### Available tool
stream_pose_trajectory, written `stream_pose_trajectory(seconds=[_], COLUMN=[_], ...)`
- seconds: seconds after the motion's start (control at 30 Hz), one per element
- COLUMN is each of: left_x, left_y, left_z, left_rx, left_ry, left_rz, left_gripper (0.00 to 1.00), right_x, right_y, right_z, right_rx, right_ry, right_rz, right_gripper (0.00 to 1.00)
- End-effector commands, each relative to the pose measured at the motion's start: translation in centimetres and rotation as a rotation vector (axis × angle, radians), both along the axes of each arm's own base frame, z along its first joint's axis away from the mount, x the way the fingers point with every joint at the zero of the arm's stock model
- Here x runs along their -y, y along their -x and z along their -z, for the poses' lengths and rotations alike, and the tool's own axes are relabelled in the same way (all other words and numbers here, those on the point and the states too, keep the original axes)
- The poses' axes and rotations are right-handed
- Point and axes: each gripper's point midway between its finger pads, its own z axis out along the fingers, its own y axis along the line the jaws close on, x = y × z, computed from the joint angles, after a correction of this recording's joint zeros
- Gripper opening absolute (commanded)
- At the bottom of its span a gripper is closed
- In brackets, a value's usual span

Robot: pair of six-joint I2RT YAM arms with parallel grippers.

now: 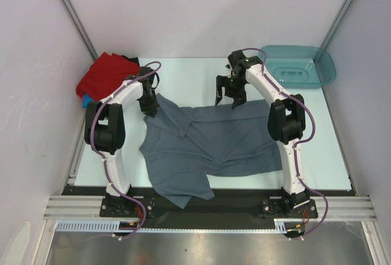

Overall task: Fold and stack the t-shirts
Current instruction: Fold the tshirt

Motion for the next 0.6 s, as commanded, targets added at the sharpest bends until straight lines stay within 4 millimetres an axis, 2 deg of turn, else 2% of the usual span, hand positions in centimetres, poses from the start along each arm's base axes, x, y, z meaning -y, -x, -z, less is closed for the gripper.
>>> stream_pose_trajectory(seconds=[0.0,0.07,0.13,0.17,0.2,0.23,0.4,0.47,0.57], left_x=[0.1,0.2,0.2,0.2,0.2,0.2,0.1,0.0,0.0], left_y=[-0.8,-0.8,-0.9,-0.9,-1.0,-1.1,-1.4,-1.3,-1.3], left_z=[-0.3,-0.3,-0.4,-0.4,-0.6,-0.7,-1.3,-0.9,-0.2], left_rx=[0.027,0.028,0.033,0.033,0.037,0.042,0.068,0.057,0.042], left_ry=[0.0,0.0,0.001,0.001,0.004,0.002,-0.003,-0.011,-0.011], left_rz=[-0.007,-0.005,-0.005,-0.005,-0.005,-0.005,-0.009,-0.011,-0.005], left_gripper=[0.08,0.07,0.01,0.07,0.18,0.51,0.59,0.57,0.5], right_x=[-0.1,0.0,-0.1,-0.1,0.0,-0.1,-0.1,-0.2,-0.2], right_y=[-0.3,-0.4,-0.3,-0.3,-0.3,-0.3,-0.3,-0.3,-0.3], right_z=[-3.4,-3.3,-3.3,-3.4,-3.3,-3.3,-3.1,-3.0,-3.1], right_rx=[0.065,0.064,0.063,0.063,0.06,0.061,0.054,0.05,0.053], right_ry=[-0.036,-0.035,-0.038,-0.038,-0.038,-0.038,-0.04,-0.042,-0.043], right_rz=[-0.014,-0.012,-0.013,-0.017,-0.014,-0.015,-0.015,-0.015,-0.016], right_gripper=[0.84,0.84,0.82,0.82,0.82,0.82,0.82,0.82,0.82])
